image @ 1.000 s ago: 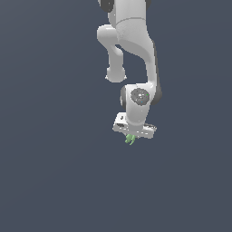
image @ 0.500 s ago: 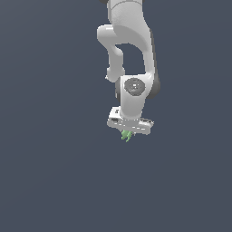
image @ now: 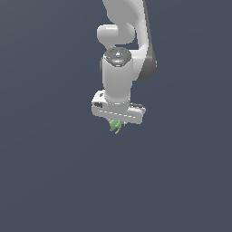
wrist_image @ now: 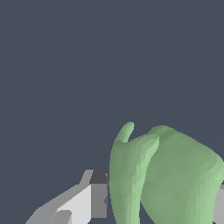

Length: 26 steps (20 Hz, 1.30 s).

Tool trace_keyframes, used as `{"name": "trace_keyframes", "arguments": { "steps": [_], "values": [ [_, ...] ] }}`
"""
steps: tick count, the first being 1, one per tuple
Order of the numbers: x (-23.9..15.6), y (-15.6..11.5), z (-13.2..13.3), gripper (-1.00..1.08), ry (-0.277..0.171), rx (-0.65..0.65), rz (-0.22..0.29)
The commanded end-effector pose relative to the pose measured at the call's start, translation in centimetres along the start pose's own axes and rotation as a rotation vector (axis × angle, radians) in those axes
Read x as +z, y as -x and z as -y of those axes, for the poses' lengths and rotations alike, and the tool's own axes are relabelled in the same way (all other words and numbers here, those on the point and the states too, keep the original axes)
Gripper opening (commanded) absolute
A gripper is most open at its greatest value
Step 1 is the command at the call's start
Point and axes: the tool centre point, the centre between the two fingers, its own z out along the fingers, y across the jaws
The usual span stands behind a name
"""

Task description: Pick up the object and move it to a goal position.

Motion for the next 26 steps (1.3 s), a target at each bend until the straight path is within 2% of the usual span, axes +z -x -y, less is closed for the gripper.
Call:
{"name": "trace_keyframes", "arguments": {
  "steps": [1,14,26],
  "values": [
    [-2.8,-0.6,-1.4,-1.00,0.000,0.000,0.000],
    [-16.3,-3.8,-8.3,-1.00,0.000,0.000,0.000],
    [-24.8,-6.1,-12.5,-1.00,0.001,-0.001,0.001]
  ]
}}
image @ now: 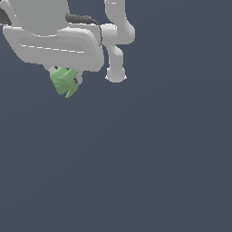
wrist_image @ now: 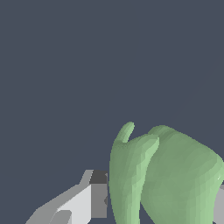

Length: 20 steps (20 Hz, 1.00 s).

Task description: Pick up the object and move it to a goal position.

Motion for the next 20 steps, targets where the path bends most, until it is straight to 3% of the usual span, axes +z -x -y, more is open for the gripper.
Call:
{"name": "trace_keyframes", "arguments": {
  "steps": [1,20],
  "values": [
    [-1.4,-0.4,-0.7,-1.00,0.000,-0.001,0.001],
    [-7.4,-2.3,-3.7,-1.00,0.001,-0.001,0.001]
  ]
}}
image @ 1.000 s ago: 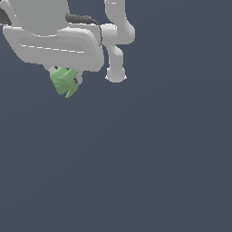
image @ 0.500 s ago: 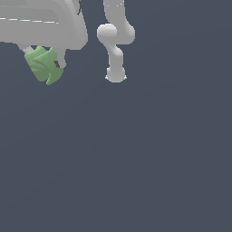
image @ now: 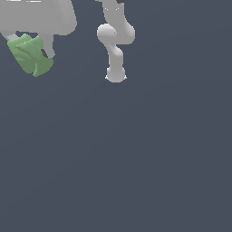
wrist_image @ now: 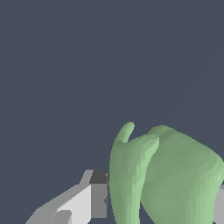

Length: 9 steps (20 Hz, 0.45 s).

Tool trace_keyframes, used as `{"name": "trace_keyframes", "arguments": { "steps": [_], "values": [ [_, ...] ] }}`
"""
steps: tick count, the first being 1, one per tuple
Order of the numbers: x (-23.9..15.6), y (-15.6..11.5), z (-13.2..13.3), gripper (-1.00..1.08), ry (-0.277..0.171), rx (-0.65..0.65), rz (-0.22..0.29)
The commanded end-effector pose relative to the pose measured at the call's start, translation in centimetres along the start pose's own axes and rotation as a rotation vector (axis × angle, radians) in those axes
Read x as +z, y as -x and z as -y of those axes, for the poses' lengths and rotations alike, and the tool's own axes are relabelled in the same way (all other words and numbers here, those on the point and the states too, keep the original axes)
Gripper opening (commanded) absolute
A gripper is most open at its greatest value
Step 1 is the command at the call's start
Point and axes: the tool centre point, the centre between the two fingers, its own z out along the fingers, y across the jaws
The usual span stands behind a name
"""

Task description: Pick up the object and move it to a goal position.

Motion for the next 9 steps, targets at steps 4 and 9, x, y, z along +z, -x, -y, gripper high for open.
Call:
{"name": "trace_keyframes", "arguments": {
  "steps": [4,9],
  "values": [
    [-0.54,-0.20,-0.26,-1.00,0.000,0.000,0.000],
    [-0.67,-0.25,-0.32,-1.00,0.000,0.000,0.000]
  ]
}}
